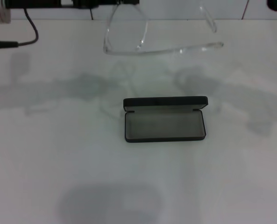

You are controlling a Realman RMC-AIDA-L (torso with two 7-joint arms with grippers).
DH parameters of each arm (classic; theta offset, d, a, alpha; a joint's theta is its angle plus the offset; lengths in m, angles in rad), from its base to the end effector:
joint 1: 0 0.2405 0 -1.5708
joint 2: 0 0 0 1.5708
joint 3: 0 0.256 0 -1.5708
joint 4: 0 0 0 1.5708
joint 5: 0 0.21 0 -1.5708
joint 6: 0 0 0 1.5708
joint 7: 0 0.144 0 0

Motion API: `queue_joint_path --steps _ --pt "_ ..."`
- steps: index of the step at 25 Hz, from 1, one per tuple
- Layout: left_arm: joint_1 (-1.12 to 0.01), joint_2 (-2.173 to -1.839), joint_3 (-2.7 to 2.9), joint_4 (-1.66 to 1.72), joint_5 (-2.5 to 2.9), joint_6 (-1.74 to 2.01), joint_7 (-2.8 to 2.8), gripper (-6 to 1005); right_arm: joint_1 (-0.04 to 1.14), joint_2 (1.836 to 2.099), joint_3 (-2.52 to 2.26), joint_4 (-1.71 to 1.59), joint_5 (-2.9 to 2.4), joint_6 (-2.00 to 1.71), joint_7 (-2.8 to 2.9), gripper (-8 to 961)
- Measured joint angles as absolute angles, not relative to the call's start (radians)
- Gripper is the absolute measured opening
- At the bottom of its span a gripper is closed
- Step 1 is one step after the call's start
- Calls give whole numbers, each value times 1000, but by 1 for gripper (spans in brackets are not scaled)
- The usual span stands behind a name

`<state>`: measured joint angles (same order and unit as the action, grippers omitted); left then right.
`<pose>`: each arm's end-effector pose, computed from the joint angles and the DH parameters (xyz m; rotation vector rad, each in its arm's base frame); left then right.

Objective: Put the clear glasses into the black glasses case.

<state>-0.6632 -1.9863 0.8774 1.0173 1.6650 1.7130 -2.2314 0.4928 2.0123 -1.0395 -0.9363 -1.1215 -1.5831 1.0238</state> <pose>-0.1324 0.3691 0.0827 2.7905 0.9745 0.9997 0.1445 0.3525 0.0926 -2.2673 -0.3696 1.2575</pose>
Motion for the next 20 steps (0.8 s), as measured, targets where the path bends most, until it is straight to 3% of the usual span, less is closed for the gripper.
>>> queue_joint_path --steps 12,20 --pt "-658 -1998 930 1017 1676 1713 -2218 90 632 2019 -1105 -824 -1108 -1591 1025 0" --pt "-644 -1999 926 1017 1673 1713 -2218 89 638 2020 -1142 -812 -1116 -1590 1022 0"
